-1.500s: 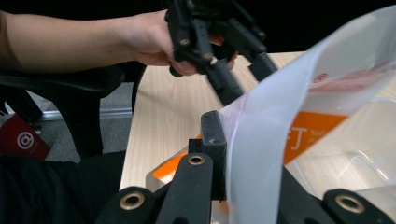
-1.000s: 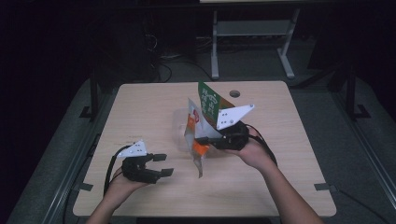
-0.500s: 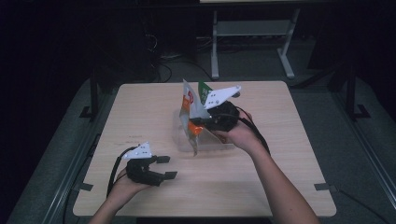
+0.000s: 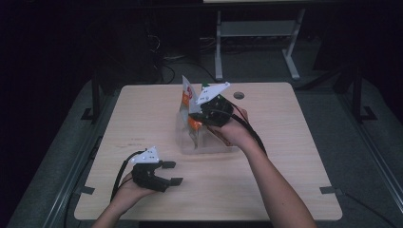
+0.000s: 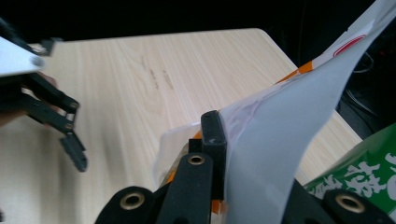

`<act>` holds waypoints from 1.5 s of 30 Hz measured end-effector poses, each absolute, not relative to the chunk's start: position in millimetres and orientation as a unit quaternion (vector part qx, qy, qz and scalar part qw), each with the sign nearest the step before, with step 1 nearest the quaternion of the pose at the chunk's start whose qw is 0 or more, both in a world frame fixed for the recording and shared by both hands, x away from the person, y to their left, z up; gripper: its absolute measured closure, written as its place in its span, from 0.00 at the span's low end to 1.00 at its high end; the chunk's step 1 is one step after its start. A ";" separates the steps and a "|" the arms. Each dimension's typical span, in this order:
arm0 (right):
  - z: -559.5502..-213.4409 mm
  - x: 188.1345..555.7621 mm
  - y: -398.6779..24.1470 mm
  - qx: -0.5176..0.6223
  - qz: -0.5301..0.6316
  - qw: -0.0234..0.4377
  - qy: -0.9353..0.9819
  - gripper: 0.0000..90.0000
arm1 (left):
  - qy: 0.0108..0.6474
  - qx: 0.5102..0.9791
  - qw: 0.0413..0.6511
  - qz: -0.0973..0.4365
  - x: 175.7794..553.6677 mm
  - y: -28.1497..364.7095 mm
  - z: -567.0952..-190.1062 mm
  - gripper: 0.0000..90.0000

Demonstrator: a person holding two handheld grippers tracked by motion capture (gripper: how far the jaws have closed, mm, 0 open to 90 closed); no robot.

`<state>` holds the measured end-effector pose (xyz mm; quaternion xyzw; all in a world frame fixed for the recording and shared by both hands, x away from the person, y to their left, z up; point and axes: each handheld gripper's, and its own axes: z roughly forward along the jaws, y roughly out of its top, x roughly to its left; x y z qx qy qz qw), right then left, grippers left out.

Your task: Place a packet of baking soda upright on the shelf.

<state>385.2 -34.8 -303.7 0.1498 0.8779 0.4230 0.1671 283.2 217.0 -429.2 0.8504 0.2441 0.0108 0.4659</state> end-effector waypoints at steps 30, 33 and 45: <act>-311.6 392.0 -17.9 0.109 0.344 0.197 0.912 1.00 | 0.244 0.853 0.461 0.004 282.7 214.4 -431.8 0.31; -320.1 391.4 -17.3 0.115 0.333 0.191 0.916 1.00 | 0.241 0.855 0.460 0.005 282.8 213.6 -432.3 0.31; -328.0 388.0 -30.4 0.150 0.383 0.175 0.895 0.84 | 0.242 0.857 0.455 -0.002 283.2 212.0 -434.6 0.30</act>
